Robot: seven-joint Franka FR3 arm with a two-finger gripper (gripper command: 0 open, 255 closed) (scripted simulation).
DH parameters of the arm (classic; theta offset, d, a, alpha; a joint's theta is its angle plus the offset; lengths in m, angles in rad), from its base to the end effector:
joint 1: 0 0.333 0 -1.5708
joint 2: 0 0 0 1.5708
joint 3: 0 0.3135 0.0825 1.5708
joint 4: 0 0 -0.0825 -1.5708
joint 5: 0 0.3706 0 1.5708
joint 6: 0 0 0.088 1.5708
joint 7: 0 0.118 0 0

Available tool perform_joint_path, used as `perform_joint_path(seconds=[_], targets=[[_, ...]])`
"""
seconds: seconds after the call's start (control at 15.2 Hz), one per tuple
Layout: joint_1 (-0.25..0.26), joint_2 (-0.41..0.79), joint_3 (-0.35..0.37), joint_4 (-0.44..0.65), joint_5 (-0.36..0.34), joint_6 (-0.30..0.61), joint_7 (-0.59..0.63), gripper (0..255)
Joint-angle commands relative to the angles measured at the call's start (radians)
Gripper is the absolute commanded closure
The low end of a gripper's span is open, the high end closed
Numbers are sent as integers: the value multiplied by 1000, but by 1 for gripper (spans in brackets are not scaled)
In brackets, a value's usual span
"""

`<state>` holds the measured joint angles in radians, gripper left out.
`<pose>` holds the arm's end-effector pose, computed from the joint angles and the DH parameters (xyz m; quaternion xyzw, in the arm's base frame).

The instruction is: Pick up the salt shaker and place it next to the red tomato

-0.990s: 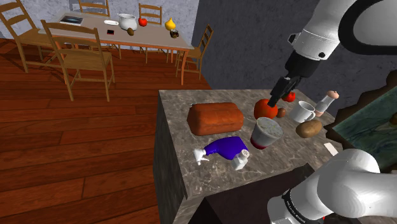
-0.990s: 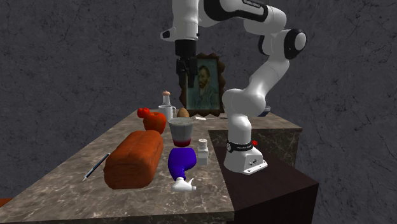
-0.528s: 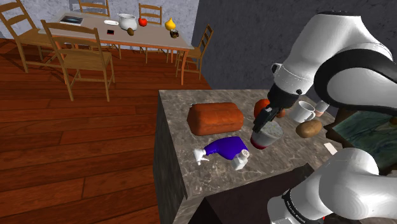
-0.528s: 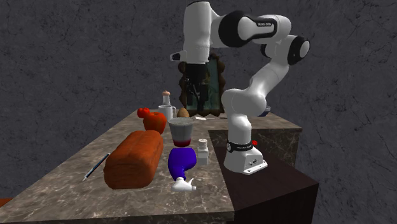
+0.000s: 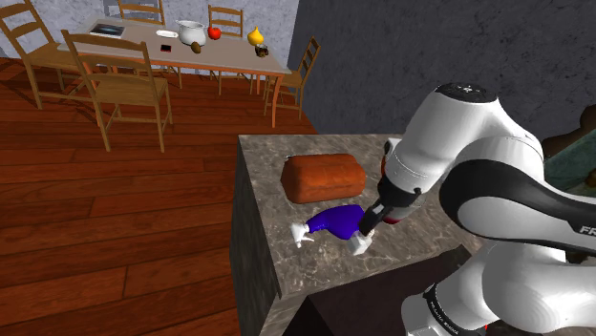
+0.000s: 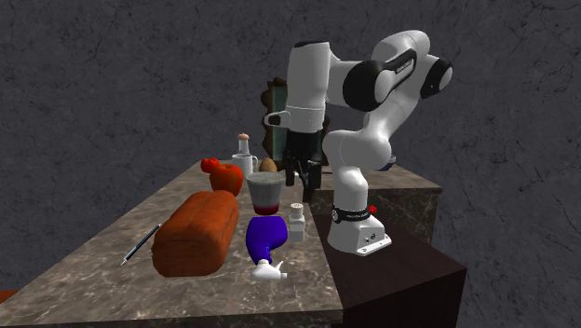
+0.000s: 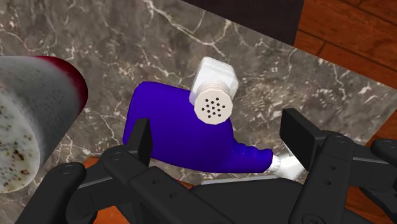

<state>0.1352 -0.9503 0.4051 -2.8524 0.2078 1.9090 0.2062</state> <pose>0.2288 0.1364 0.4039 0.9966 0.0482 0.0088 0.0659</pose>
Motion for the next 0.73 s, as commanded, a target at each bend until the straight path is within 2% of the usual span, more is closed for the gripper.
perform_joint_path(seconds=[0.0,0.33,0.66], targets=[[7,12,17,-29,12,41,9,0],[9,47,37,-90,30,135,9,0],[9,47,37,-90,30,135,9,0]])
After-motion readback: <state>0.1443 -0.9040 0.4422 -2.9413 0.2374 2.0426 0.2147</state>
